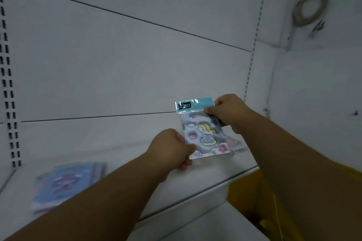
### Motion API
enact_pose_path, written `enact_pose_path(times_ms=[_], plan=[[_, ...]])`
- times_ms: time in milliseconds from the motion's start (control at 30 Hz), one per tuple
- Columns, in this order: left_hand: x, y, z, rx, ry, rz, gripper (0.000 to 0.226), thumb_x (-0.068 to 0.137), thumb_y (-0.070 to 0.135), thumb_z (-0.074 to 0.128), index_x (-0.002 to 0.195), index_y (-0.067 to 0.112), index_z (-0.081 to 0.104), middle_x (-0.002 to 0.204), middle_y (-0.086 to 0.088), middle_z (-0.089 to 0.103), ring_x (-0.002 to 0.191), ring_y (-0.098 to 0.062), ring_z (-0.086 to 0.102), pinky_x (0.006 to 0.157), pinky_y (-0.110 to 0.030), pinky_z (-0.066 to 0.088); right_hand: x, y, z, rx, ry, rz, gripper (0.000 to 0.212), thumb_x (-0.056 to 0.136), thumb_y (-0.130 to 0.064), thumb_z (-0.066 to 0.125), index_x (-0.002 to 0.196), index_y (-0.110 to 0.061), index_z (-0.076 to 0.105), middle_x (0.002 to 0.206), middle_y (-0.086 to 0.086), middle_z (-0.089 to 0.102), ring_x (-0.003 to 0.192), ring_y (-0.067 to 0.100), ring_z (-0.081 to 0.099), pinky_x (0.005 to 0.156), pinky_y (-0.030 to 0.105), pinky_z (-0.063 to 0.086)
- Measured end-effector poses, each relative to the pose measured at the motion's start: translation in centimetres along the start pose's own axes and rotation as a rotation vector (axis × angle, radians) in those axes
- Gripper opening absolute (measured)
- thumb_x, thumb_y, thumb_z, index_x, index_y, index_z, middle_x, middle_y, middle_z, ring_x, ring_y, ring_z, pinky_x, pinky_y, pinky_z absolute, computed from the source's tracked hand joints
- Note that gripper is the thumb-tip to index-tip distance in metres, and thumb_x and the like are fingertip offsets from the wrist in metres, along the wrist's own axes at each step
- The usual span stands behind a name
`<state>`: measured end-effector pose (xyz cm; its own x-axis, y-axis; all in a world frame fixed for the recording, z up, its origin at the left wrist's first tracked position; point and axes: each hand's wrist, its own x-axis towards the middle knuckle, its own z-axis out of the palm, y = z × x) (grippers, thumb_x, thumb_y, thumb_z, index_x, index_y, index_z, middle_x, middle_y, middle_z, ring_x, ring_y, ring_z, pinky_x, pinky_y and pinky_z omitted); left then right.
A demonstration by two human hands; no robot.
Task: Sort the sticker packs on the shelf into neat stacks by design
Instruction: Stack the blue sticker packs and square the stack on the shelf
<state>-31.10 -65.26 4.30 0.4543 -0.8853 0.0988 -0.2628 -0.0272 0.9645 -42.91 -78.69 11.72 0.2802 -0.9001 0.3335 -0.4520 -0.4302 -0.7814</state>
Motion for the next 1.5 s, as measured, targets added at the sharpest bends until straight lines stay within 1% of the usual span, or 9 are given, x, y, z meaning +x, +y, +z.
enact_pose_path(times_ms=[100, 233, 333, 500, 700, 867, 1133, 1333, 1500], plan=[[4.1, 1.0, 5.5, 0.025, 0.007, -0.009, 0.019, 0.085, 0.015, 0.073, 0.087, 0.008, 0.056, 0.072, -0.015, 0.072, 0.051, -0.017, 0.069, 0.049, -0.029, 0.060, 5.0, 4.2, -2.6, -0.061, 0.009, -0.015, 0.026, 0.077, -0.021, 0.077, 0.070, -0.008, 0.057, 0.079, 0.018, 0.070, 0.069, 0.029, 0.071, 0.057, 0.035, 0.061], [9.6, 1.8, 11.9, 0.137, -0.012, -0.075, 0.019, 0.084, 0.018, 0.074, 0.080, 0.006, 0.059, 0.061, -0.011, 0.071, 0.049, -0.019, 0.068, 0.048, -0.030, 0.060, 11.8, 9.9, -4.7, -0.222, -0.067, 0.000, 0.028, 0.075, -0.024, 0.079, 0.075, -0.003, 0.062, 0.075, 0.019, 0.070, 0.068, 0.031, 0.072, 0.064, 0.046, 0.062], [12.9, 1.8, 14.9, 0.241, 0.022, -0.117, 0.023, 0.082, 0.022, 0.076, 0.087, 0.004, 0.062, 0.067, -0.012, 0.072, 0.042, -0.014, 0.066, 0.041, -0.025, 0.056, 15.7, 13.5, -4.5, -0.337, -0.141, -0.012, 0.033, 0.075, -0.030, 0.079, 0.068, -0.006, 0.057, 0.066, 0.011, 0.066, 0.055, 0.023, 0.066, 0.059, 0.037, 0.060], [16.1, 0.3, 17.6, 0.433, 0.034, -0.188, 0.035, 0.078, 0.030, 0.078, 0.096, 0.004, 0.064, 0.067, -0.009, 0.071, 0.035, -0.011, 0.060, 0.039, -0.024, 0.054, 18.4, 17.1, -1.9, -0.520, -0.206, -0.071, 0.044, 0.072, -0.038, 0.079, 0.061, -0.011, 0.046, 0.056, 0.002, 0.050, 0.047, 0.012, 0.047, 0.039, 0.024, 0.034], [16.9, -1.1, 17.8, 0.828, 0.191, -0.052, 0.037, 0.072, 0.053, 0.072, 0.089, 0.022, 0.061, 0.069, 0.006, 0.062, 0.056, -0.010, 0.063, 0.050, -0.019, 0.051, 17.4, 18.8, -0.2, -0.523, -0.186, -0.246, 0.034, 0.080, -0.036, 0.070, 0.096, -0.012, 0.052, 0.099, 0.008, 0.062, 0.083, 0.021, 0.054, 0.067, 0.028, 0.039], [14.1, -0.3, 13.2, 0.944, 0.319, 0.048, 0.028, 0.082, 0.052, 0.063, 0.079, 0.025, 0.054, 0.076, 0.008, 0.059, 0.068, -0.007, 0.053, 0.055, -0.023, 0.040, 14.1, 13.1, 1.4, -0.350, -0.213, -0.504, 0.040, 0.084, -0.039, 0.066, 0.115, -0.017, 0.055, 0.111, 0.005, 0.061, 0.092, 0.020, 0.058, 0.074, 0.027, 0.041], [2.9, -0.9, -2.0, 1.139, 0.538, -0.008, 0.024, 0.086, 0.049, 0.057, 0.079, 0.027, 0.051, 0.073, 0.010, 0.054, 0.068, -0.007, 0.051, 0.059, -0.026, 0.039, 2.7, 0.1, 8.2, -0.197, -0.271, -0.867, 0.039, 0.084, -0.042, 0.063, 0.116, -0.023, 0.054, 0.112, 0.001, 0.058, 0.099, 0.018, 0.057, 0.081, 0.033, 0.050], [-5.7, -4.1, -12.4, 1.185, 0.633, 0.019, 0.029, 0.084, 0.052, 0.058, 0.098, 0.027, 0.061, 0.092, 0.006, 0.060, 0.083, -0.013, 0.055, 0.075, -0.030, 0.051, -6.2, -6.8, 13.2, -0.160, -0.226, -0.938, 0.034, 0.086, -0.041, 0.060, 0.114, -0.023, 0.054, 0.107, 0.001, 0.058, 0.095, 0.018, 0.055, 0.077, 0.031, 0.047], [-9.7, -6.3, -17.6, 1.154, 0.643, -0.094, 0.040, 0.084, 0.054, 0.058, 0.107, 0.022, 0.059, 0.103, 0.000, 0.063, 0.089, -0.017, 0.057, 0.081, -0.033, 0.053, -12.1, -10.4, 15.7, -0.168, -0.220, -0.933, 0.031, 0.087, -0.039, 0.060, 0.112, -0.021, 0.055, 0.105, 0.002, 0.058, 0.092, 0.019, 0.055, 0.075, 0.031, 0.046]])
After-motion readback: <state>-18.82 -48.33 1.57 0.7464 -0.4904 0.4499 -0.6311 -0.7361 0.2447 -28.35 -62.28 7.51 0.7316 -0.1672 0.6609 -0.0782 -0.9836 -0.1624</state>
